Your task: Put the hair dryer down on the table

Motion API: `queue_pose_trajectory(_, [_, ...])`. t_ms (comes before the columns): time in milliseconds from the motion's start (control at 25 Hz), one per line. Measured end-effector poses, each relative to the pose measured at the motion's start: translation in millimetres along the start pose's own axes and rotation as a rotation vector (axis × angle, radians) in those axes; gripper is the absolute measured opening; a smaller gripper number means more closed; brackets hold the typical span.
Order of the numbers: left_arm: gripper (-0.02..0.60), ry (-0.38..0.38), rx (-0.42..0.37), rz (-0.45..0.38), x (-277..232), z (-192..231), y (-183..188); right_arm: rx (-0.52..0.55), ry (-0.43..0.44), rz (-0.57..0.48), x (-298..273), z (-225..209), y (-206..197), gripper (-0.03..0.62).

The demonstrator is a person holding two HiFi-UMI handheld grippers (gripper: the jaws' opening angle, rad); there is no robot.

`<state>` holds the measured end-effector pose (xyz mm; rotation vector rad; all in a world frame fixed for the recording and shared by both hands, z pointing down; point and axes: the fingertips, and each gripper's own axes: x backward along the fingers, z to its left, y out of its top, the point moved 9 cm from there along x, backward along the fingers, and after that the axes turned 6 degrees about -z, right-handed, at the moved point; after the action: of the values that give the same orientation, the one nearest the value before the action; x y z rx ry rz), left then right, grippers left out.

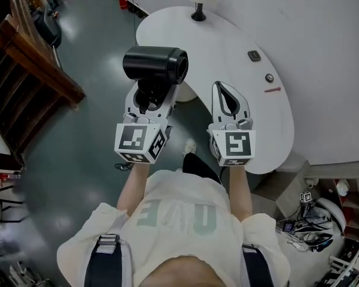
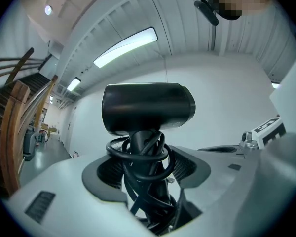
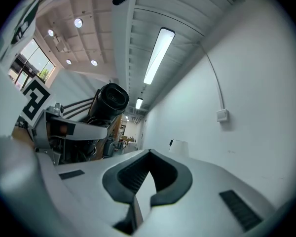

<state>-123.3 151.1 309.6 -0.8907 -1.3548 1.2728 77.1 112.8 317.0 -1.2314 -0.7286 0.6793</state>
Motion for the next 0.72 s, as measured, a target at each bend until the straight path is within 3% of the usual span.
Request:
queue_pose_trajectory(280, [0.272,-0.015,-0.019,-0.003,-66.7,22.2,-14.1,0.015,-0.007,-0.031,-66.9,-35.2,-12.9,0.005])
queue_pose_trajectory(560, [0.272,-0.053,0.004,-0.009,-152.8,48.7,-25.5,-0.006,0.052,-0.018,-163.4,-72.8,-26.4,0.005])
queue_pose_trajectory(720, [0.272,-0.031,-0.021,-0.039,-199.5,59.4,-35.6,-0.012,0.081,-0.011,-209.1,-88.7,-35.6,0.005])
